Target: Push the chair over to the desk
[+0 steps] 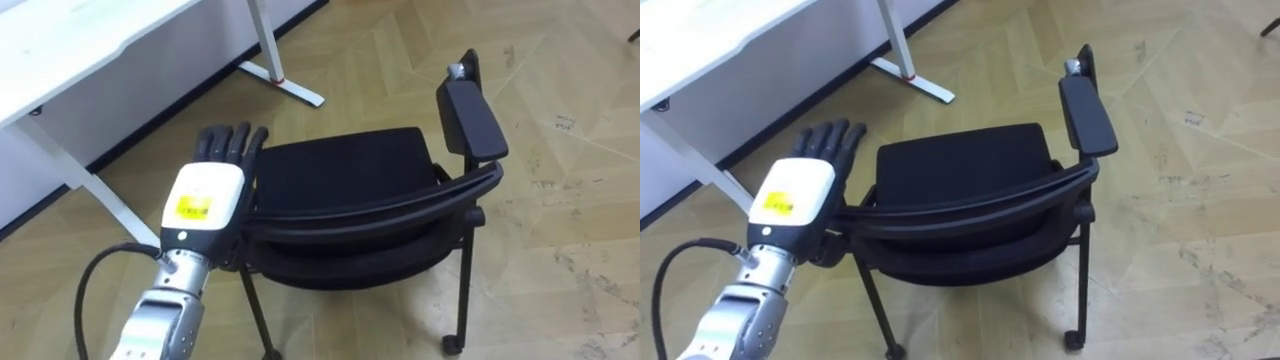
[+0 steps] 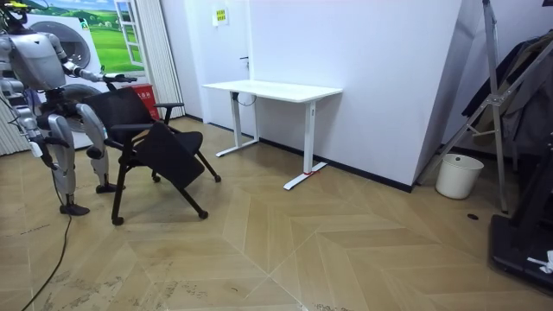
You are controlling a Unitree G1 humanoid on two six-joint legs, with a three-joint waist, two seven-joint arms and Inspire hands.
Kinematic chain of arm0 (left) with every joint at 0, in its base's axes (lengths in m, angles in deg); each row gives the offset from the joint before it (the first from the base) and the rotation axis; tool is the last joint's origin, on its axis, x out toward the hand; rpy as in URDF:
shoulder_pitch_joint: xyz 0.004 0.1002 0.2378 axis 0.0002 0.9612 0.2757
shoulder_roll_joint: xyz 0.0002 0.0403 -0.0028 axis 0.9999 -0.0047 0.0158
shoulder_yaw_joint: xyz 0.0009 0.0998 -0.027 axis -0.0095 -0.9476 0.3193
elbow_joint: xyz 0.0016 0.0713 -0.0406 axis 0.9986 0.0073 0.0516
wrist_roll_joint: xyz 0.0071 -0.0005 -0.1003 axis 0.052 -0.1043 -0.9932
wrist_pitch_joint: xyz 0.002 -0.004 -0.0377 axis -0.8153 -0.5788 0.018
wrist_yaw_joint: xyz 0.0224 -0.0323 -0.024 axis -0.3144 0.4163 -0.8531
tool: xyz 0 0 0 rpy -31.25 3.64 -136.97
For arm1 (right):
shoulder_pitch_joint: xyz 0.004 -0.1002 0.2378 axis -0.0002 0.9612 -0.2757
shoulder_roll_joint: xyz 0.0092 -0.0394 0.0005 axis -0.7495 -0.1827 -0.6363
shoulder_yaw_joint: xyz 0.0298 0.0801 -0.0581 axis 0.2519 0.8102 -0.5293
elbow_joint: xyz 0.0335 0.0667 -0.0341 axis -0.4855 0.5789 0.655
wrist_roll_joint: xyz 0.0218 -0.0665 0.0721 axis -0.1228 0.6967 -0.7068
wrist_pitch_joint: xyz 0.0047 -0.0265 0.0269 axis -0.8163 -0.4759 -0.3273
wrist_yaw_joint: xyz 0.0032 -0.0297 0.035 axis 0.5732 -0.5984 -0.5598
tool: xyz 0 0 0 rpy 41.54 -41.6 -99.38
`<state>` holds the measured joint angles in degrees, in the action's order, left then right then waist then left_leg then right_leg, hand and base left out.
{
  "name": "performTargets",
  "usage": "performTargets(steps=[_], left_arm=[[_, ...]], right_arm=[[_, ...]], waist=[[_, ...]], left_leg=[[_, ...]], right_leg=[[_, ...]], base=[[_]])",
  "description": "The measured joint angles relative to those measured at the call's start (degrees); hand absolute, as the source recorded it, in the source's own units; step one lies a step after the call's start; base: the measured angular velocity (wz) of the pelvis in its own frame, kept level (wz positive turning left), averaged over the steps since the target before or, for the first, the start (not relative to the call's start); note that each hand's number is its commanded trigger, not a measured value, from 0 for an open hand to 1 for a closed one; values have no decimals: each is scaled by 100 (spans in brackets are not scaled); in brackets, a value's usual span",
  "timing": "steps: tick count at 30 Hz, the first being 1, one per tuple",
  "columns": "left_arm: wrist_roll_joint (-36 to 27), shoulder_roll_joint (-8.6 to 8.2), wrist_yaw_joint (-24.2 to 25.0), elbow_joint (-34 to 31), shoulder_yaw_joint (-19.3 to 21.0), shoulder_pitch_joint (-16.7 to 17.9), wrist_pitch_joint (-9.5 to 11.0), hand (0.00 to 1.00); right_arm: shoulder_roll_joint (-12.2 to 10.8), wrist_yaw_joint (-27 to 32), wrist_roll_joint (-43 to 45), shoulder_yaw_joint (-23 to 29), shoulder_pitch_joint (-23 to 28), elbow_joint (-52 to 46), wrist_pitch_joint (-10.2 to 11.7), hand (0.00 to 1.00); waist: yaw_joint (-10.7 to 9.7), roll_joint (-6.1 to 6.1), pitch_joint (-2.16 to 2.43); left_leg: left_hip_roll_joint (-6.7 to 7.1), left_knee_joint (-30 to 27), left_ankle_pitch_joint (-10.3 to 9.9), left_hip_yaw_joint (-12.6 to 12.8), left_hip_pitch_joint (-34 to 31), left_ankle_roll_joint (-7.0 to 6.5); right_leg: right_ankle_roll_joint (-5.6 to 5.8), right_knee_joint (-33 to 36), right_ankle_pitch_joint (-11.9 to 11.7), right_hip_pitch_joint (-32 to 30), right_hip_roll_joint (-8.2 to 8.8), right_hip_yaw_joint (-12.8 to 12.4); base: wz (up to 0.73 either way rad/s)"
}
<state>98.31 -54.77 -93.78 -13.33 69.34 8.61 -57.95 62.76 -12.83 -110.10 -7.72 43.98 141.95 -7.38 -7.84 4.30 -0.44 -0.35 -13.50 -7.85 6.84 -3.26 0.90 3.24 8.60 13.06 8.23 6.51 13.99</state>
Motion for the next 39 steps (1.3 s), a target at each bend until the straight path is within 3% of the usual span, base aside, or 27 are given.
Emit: performTargets(steps=[3,5,14,23,36,39], left_arm=[[-1,-2,51,141,0,38,-62,0],[31,-16,80,587,-2,40,-112,0],[59,-23,117,670,-24,34,-319,0],[162,-80,-314,1251,-11,-62,-330,0],[218,-146,-587,1526,26,-122,-398,0],[218,-146,-589,1603,8,-204,-408,0]], right_arm=[[0,-11,5,-14,-3,-2,-47,0],[-2,-23,29,-13,-8,-6,-49,0],[22,-7,73,-12,4,-159,-130,0],[1,123,75,-9,55,-171,-160,0],[-3,127,-68,218,134,-173,-285,0],[-3,160,-138,205,124,-173,-285,0]], waist=[[-5,-38,-9],[-15,-74,-7],[-83,-96,11],[-136,-188,61],[-264,-220,52],[-273,-212,46]], left_leg=[[0,26,0,22,49,0],[0,48,0,53,120,0],[-23,69,0,162,201,0],[-42,87,2,243,327,-3],[-58,106,2,271,399,-3],[-60,105,2,271,386,-2]], right_leg=[[0,1,0,31,2,-28],[6,-8,4,84,4,-62],[8,5,6,75,3,-222],[8,19,5,130,0,-317],[8,9,5,178,-29,-467],[-12,6,15,168,-58,-616]], base=[[-3],[-6],[-7],[-6],[-1],[0]])
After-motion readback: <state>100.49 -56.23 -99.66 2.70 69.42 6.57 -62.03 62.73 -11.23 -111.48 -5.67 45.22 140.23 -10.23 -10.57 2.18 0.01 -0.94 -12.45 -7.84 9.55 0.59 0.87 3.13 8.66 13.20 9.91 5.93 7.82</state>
